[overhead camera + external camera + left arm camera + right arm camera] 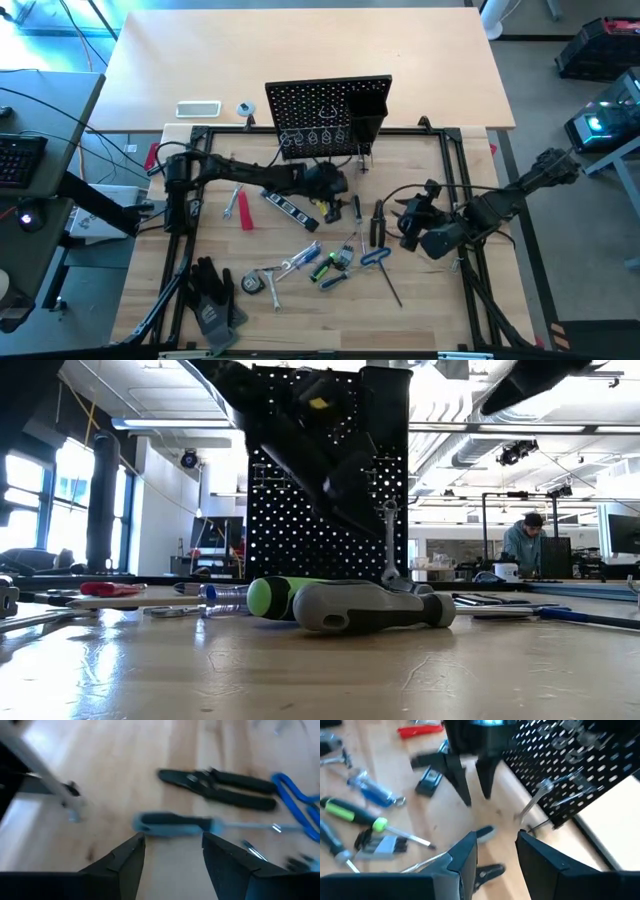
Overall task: Hang tools onto peg board
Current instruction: Hang the bottom wrench onto the pegboard
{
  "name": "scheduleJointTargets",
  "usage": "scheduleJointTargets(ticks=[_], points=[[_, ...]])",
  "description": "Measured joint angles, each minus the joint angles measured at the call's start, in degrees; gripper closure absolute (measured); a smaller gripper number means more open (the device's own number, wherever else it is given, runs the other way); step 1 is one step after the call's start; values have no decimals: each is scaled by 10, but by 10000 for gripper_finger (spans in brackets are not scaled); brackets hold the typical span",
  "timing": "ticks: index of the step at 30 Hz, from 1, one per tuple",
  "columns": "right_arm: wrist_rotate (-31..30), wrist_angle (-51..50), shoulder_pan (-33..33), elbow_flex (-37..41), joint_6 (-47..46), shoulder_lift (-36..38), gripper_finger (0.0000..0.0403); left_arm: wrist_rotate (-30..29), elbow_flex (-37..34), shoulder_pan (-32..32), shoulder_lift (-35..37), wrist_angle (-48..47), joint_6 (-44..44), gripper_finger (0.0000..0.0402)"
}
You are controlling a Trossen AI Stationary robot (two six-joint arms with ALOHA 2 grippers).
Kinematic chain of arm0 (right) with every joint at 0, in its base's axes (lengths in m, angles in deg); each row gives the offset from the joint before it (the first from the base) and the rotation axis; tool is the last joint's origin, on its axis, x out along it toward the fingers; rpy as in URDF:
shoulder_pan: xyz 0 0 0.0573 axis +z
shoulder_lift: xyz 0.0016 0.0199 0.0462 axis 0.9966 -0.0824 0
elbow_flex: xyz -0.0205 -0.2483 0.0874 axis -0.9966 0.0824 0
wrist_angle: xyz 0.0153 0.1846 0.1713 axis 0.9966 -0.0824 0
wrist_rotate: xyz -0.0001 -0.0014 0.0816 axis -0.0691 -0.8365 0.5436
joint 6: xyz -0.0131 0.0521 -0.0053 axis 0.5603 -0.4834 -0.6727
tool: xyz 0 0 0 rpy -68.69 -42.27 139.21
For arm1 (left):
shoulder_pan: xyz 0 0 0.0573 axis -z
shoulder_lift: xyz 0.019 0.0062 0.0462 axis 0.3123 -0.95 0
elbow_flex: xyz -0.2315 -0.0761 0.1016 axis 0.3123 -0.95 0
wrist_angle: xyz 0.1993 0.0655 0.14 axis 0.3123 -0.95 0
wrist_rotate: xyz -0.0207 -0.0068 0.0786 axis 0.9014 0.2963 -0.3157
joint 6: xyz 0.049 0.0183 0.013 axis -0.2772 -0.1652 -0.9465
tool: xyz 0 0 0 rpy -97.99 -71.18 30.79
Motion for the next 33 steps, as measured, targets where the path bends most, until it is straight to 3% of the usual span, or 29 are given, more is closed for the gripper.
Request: scheduleJointTargets(ticks=[6,13,20,27,33], points=[[49,103,10,73,-1,0,269,-1,-45,46,49,-25,6,220],[118,377,11,190,89,0,269,-4,-116,120,104,-12,22,228],[176,613,-7,283,152,-3,269,-52,-181,200,114,23,70,229],[252,730,-25,291,215,-52,269,-98,-219,252,114,29,117,229],[286,776,-40,263,244,-125,269,-78,-241,295,117,10,130,229]])
